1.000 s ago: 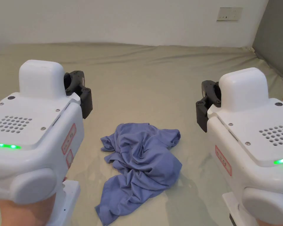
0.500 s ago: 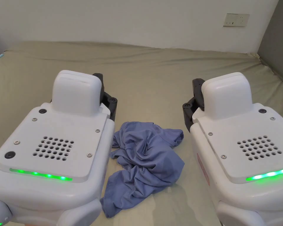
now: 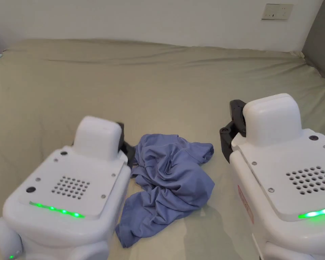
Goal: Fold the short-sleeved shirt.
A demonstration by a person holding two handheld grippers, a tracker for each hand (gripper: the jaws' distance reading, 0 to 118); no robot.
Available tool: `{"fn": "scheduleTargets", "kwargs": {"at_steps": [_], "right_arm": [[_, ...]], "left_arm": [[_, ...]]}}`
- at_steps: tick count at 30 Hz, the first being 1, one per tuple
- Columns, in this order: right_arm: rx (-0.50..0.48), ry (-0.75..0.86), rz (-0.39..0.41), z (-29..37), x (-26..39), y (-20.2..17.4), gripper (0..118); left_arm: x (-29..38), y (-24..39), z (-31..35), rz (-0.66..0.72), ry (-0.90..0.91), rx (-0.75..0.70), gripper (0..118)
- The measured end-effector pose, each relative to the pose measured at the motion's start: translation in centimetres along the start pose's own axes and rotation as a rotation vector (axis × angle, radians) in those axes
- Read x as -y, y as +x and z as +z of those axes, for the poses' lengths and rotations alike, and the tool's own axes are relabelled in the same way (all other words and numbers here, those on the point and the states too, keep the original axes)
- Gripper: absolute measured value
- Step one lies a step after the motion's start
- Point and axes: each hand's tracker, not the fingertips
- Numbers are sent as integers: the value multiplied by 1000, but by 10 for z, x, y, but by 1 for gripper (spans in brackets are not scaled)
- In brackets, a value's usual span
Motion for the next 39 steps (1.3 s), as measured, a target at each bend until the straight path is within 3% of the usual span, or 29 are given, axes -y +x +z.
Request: {"fn": "scheduleTargets", "kwargs": {"at_steps": [4, 6, 8, 11, 16, 20, 23, 24, 27, 29, 31, 32, 33, 34, 35, 36, 39], "right_arm": [[7, -49, -18, -8, 18, 8, 1], [10, -82, -21, -13, 30, 12, 1], [16, -114, -20, -16, 40, 15, 1], [16, -165, -19, -22, 56, 21, 1], [21, -247, -27, -33, 75, 31, 1], [27, -298, -25, -45, 89, 37, 1], [29, -336, -3, -60, 99, 39, 1], [25, -353, 17, -67, 102, 40, 1], [5, -384, 29, -97, 115, 51, 1], [-43, -418, 8, -121, 117, 51, 1], [-105, -469, 42, -152, 124, 51, 2], [-132, -488, 59, -168, 129, 50, 9], [-157, -513, 73, -192, 139, 52, 25], [-186, -549, 79, -211, 146, 52, 52], [-197, -594, 91, -233, 156, 52, 90], [-234, -631, 82, -256, 167, 54, 106], [-257, -672, 97, -307, 195, 48, 109]], "left_arm": [[73, -6, -39, 115, -326, 90, 0], [113, -9, -55, 189, -454, 103, 36], [144, -9, -69, 171, -550, 91, 89], [170, -2, -87, 155, -625, 96, 105], [186, 17, -116, 84, -662, 131, 104], [191, 29, -131, 63, -681, 147, 84], [180, 28, -124, 76, -640, 161, 23], [175, 31, -121, 48, -613, 144, 15], [158, 31, -116, 35, -593, 183, 11], [148, 24, -109, 80, -559, 189, 11], [141, 10, -99, 136, -523, 187, 11], [137, 1, -94, 170, -516, 200, 11], [134, -6, -89, 194, -512, 203, 11], [132, -12, -84, 206, -511, 201, 11], [130, -19, -80, 222, -503, 201, 11], [128, -25, -75, 242, -495, 211, 11], [126, -36, -66, 259, -478, 180, 11]]}}
